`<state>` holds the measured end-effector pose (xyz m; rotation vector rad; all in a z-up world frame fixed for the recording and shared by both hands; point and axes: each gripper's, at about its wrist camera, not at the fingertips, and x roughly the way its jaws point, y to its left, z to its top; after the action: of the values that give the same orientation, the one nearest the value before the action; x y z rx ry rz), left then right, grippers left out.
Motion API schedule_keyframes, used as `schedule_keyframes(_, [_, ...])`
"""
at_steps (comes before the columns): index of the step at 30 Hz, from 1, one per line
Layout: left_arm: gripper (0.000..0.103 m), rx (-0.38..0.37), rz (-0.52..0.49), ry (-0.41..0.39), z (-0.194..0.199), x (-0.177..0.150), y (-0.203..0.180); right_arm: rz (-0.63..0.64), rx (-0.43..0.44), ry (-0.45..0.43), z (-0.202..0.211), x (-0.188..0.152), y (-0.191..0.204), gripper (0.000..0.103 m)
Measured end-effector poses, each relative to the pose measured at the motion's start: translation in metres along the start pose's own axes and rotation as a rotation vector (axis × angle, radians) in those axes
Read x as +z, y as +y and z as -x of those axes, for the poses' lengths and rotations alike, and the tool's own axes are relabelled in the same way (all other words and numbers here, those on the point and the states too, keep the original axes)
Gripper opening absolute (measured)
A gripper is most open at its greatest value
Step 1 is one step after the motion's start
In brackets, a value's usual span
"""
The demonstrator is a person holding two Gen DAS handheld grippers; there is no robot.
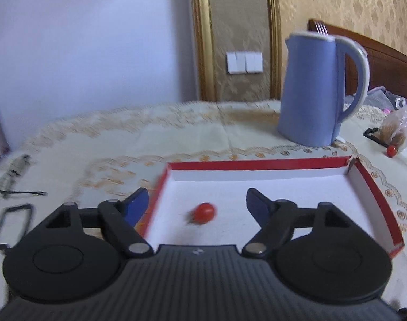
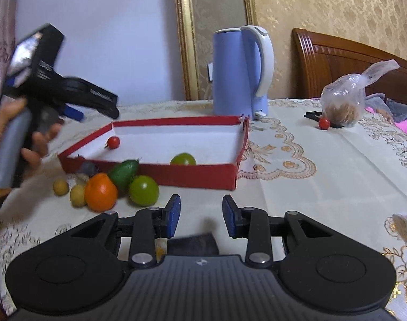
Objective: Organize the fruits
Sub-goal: 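Lower the dark block into the red box and open the right gripper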
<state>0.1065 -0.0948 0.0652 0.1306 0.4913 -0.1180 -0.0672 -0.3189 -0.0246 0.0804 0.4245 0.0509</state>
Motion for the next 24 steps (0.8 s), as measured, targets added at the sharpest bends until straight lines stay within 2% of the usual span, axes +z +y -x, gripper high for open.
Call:
schedule_keyframes(3, [0.090, 0.000, 0.047, -0.049, 0.032, -0.010, 0.017, 0.032, 0.019, 0.004, 0.012, -0.005, 0.002, 0.040])
schedule_keyframes(4, [0.091, -0.006, 0.077, -0.066, 0.042, -0.016, 0.024, 0.055, 0.017, -0.001, 0.016, -0.008, 0.004, 0.044])
schedule_keyframes(6, [0.093, -0.017, 0.113, -0.082, 0.054, -0.026, 0.032, 0.110, -0.003, 0.000, 0.019, -0.011, 0.010, 0.045])
schedule_keyframes(8, [0.093, -0.010, 0.137, -0.085, 0.061, -0.036, 0.037, 0.143, -0.023, 0.018, 0.017, -0.011, 0.015, 0.044])
schedule_keyframes(10, [0.093, 0.005, 0.141, -0.065, 0.061, -0.045, 0.039, 0.151, -0.025, 0.039, 0.013, -0.012, 0.016, 0.034])
schedule_keyframes(13, [0.093, 0.001, 0.159, -0.037, 0.060, -0.053, 0.044, 0.178, -0.043, 0.037, 0.012, -0.013, 0.020, 0.034])
schedule_keyframes(17, [0.093, -0.010, 0.171, -0.039, 0.067, -0.062, 0.046, 0.146, -0.043, 0.026, 0.013, -0.010, 0.017, 0.033])
schedule_keyframes(24, [0.094, -0.019, 0.147, -0.040, 0.075, -0.076, 0.036, 0.192, -0.019, -0.041, 0.005, 0.029, 0.022, 0.034])
